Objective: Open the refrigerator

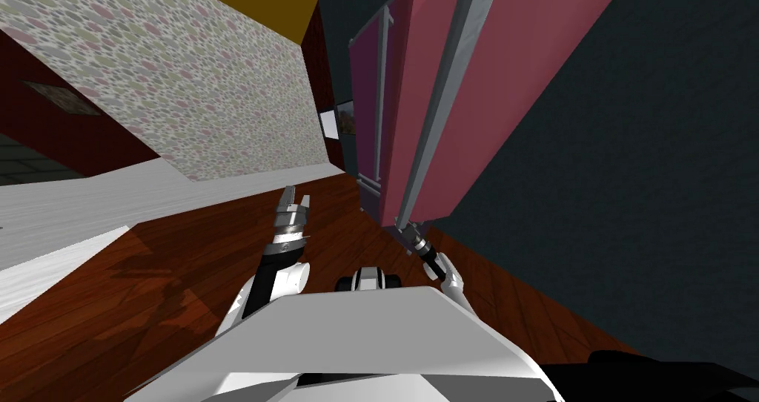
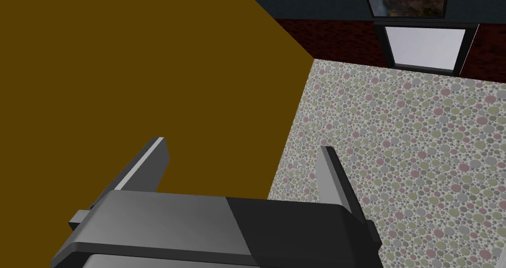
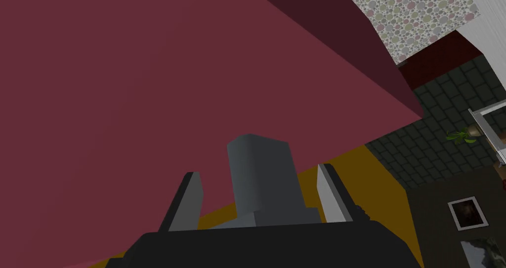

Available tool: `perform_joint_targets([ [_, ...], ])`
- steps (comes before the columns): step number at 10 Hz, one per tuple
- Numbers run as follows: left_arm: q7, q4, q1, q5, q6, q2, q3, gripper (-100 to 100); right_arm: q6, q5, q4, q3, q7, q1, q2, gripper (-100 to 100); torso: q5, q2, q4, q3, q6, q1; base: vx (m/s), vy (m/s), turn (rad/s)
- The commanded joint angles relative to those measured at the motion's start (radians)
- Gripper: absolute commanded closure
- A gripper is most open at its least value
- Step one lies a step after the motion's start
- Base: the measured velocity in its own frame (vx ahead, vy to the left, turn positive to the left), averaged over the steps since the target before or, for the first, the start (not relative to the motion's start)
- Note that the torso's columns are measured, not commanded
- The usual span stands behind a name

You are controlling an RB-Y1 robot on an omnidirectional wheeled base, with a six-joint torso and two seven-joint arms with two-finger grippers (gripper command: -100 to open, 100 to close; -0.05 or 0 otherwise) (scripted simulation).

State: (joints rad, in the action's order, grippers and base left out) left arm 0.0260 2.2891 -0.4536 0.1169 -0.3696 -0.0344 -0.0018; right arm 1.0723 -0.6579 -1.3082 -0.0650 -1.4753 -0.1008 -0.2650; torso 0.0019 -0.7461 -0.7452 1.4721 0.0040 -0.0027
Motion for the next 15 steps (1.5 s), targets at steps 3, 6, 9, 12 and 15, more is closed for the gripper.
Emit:
perform_joint_targets([
  [3,0.0,0.0,0.0,0.0,0.0,0.0,0.0,0,0.026,-0.008,-0.018,0.036,0.059,0.017,-0.042,-100,0.0,0.002,-0.001,0.002,0.0,-0.001,-0.121,-0.174,0.078],
  [6,0.0,0.0,0.0,0.0,0.0,0.0,0.0,0,-0.01,-0.004,-0.036,0.028,0.107,0.051,-0.073,-100,0.005,0.009,-0.001,0.007,-0.007,0.017,-0.058,0.059,-0.008],
  [9,0.0,0.0,0.0,0.0,0.0,0.0,0.0,0,-0.033,-0.002,-0.048,0.024,0.14,0.074,-0.094,-100,0.004,-0.005,-0.006,-0.001,-0.007,0.008,-0.021,0.034,0.005],
  [12,0.0,0.0,0.0,0.0,0.0,0.0,0.0,0,-0.045,0.0,-0.055,0.021,0.156,0.085,-0.104,-100,0.008,-0.008,-0.013,0.002,-0.008,0.01,-0.038,0.012,0.006],
  [15,0.0,0.0,0.0,0.0,0.0,0.0,0.0,0,-0.069,0.002,-0.067,0.016,0.188,0.108,-0.125,-100,0.012,-0.009,-0.019,0.004,-0.009,0.012,-0.038,0.022,0.006],
])
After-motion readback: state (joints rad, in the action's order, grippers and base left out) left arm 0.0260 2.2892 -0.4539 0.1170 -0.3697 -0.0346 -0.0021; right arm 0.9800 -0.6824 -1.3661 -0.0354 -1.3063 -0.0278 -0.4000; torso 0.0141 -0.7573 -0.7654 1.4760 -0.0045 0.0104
